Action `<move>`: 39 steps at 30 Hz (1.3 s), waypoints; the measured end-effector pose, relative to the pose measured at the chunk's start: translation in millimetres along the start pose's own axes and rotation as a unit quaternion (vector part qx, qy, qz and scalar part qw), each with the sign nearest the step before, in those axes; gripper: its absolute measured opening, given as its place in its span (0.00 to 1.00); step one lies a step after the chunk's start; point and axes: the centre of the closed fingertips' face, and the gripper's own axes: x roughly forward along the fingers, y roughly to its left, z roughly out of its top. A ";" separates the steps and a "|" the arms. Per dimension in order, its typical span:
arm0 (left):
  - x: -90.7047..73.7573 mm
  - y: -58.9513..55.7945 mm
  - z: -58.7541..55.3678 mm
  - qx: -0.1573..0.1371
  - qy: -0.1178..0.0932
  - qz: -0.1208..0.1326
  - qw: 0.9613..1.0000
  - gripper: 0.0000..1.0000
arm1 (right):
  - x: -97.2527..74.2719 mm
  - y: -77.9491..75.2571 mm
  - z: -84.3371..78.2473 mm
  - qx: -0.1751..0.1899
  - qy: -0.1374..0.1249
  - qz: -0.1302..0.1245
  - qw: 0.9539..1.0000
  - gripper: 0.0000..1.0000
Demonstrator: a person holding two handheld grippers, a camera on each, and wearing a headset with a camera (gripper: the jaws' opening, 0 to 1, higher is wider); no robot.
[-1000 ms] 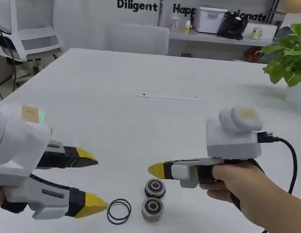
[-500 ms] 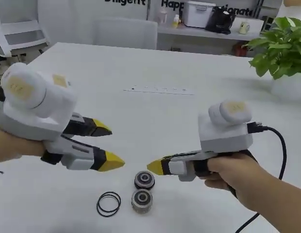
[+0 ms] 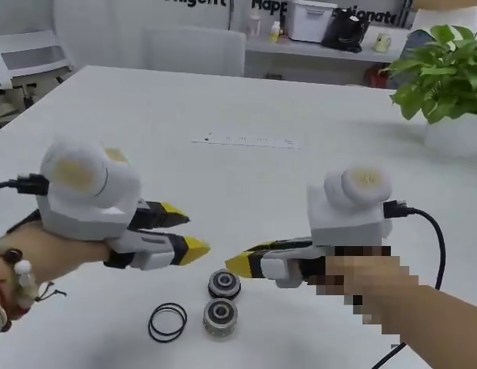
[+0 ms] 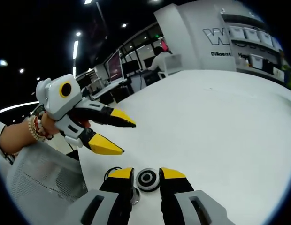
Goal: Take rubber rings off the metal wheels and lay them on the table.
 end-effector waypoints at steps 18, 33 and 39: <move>36.5 -23.8 -24.5 0.001 0.036 -0.047 0.998 0.23 | 8.5 -8.3 -40.2 -0.059 0.087 -0.013 0.994 0.14; 43.1 -32.5 -35.3 0.022 0.050 -0.061 0.997 0.14 | 14.3 -6.3 -43.2 -0.052 0.086 -0.004 0.995 0.20; 42.6 -31.5 -35.5 0.018 0.045 -0.059 0.997 0.14 | 20.5 -2.0 -44.3 -0.077 0.083 0.003 0.994 0.19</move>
